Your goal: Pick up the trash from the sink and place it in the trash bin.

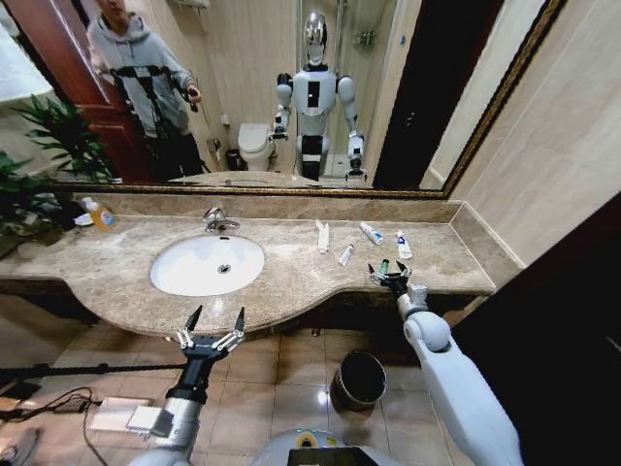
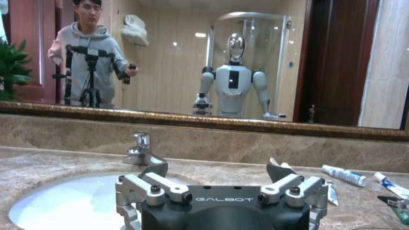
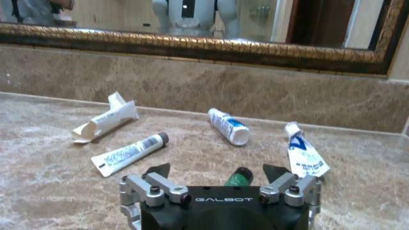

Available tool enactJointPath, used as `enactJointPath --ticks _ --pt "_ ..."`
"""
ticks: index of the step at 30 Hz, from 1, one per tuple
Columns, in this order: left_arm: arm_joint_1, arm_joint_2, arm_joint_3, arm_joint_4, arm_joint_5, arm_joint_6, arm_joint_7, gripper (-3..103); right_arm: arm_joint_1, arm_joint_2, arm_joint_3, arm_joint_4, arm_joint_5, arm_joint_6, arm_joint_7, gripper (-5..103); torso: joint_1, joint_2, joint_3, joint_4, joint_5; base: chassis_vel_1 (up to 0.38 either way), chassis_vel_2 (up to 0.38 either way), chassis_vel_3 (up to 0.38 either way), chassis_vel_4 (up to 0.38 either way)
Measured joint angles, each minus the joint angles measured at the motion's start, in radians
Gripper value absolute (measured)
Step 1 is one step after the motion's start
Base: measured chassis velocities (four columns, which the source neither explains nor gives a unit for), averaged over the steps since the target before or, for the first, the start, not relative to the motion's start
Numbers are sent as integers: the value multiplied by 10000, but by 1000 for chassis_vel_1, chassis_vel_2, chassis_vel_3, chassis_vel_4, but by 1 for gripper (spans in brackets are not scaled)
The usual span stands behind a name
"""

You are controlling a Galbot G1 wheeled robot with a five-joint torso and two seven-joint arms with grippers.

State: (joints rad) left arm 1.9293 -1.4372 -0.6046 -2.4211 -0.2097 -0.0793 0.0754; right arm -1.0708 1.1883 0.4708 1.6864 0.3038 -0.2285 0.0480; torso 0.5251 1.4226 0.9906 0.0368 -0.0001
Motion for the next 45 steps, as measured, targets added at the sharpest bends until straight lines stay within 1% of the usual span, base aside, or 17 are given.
enactJointPath --ticks 6,10,12,15,17,19,21,24,27,28,32,34,36,38,42,43,45 --pt "0 0 0 0 0 0 0 100 28 70 -88 -202 -12 -45 13 85 -1 0 0 0 0 0 0 0 0" --pt "0 0 0 -1 0 0 0 100 -1 151 -126 -264 -24 -54 37 70 -1 0 0 0 0 0 0 0 0" --pt "0 0 0 0 0 0 0 100 -11 158 -126 -264 -23 -54 42 70 -1 0 0 0 0 0 0 0 0" --pt "0 0 0 0 0 0 0 100 -80 181 -124 -228 -13 -51 60 57 -1 0 0 0 0 0 0 0 0" --pt "0 0 0 0 0 0 0 100 -104 187 -124 -206 -5 -50 68 57 -1 0 0 -1 0 0 0 0 0" --pt "0 0 0 0 0 0 0 100 -157 222 -113 -163 8 -45 89 46 -1 0 0 0 0 0 0 0 0" --pt "0 0 0 0 0 0 0 100 -168 231 -108 -147 19 -44 95 46 -1 0 0 -1 1 0 0 0 0" --pt "0 0 0 0 0 0 0 100 -199 231 -99 -82 65 -33 118 33 -1 0 -1 0 0 0 0 0 0" --pt "0 0 0 0 0 0 0 100 -211 220 -98 -55 79 -26 121 30 -1 0 0 0 1 0 0 0 0" --pt "0 0 0 0 0 0 0 100 -219 213 -87 -26 102 -22 127 22 -1 0 -1 0 0 0 0 0 0" --pt "0 0 0 0 0 0 0 100 -225 212 -65 -1 132 -20 131 18 -1 0 -1 0 0 0 0 0 0" --pt "0 0 0 0 0 0 0 100 -234 216 -37 9 167 -17 133 7 -1 1 -1 0 -1 0 0 0 0" --pt "0 0 0 0 0 0 0 100 -237 224 -30 9 175 -17 133 7 -1 1 -1 -1 -1 0 0 0 0" --pt "0 0 0 0 0 0 0 100 -250 264 -20 32 189 -17 133 1 -1 1 -1 0 1 0 0 0 0" --pt "0 0 0 0 0 0 0 100 -300 313 -6 138 194 -25 161 -3 -1 0 0 0 1 0 0 0 0" --pt "0 0 0 0 0 0 0 100 -329 322 1 178 195 -27 172 1 -1 1 -1 0 1 0 0 0 0" --pt "0 0 0 0 0 0 0 100 -361 328 8 230 202 -28 185 1 -1 0 0 0 2 0 0 0 0"
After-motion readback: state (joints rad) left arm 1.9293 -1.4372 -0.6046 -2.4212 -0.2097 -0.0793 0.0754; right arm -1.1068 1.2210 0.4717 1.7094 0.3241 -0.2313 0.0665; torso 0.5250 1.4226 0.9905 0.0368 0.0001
